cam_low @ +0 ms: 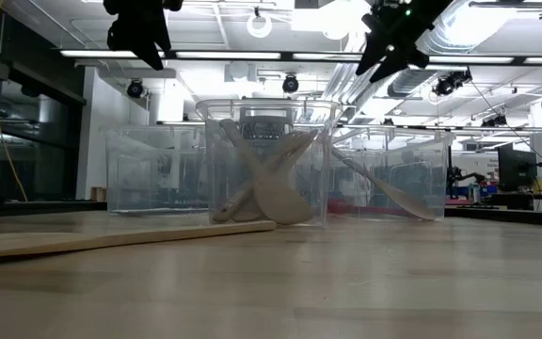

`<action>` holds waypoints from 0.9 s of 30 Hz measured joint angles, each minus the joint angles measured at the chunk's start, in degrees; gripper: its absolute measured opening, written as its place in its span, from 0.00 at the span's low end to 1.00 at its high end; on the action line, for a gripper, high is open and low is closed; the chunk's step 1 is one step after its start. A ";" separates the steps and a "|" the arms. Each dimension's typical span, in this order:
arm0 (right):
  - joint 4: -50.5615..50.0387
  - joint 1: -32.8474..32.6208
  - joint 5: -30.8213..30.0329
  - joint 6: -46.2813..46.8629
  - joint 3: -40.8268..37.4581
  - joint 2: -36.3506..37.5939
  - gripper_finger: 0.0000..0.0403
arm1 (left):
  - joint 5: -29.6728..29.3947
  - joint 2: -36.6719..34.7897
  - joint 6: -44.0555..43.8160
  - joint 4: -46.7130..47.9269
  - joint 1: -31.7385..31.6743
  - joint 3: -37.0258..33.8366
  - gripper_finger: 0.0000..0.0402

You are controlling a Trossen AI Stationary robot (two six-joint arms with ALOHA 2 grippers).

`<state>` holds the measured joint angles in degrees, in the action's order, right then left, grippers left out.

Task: Pick & Place Kitchen Items
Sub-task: Put the brown serving spoon into the middle transparent bin

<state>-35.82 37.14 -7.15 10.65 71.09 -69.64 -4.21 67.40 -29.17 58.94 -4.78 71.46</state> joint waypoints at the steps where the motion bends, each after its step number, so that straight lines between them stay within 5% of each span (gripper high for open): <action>1: -0.20 -0.01 -0.35 0.91 0.00 -0.79 0.56 | 0.00 0.00 -0.03 0.00 0.00 0.00 0.56; 20: -0.91 0.11 -7.70 4.72 0.00 -22.44 0.57 | -0.57 -0.02 -1.18 0.00 -0.09 0.00 0.56; 27: -0.48 0.36 -8.32 3.04 0.00 -24.49 0.67 | -0.55 -0.02 -1.27 0.00 -0.09 -0.02 0.56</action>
<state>-36.30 37.50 -15.47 13.69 71.09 -94.13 -4.75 67.37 -30.44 58.94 -4.86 71.44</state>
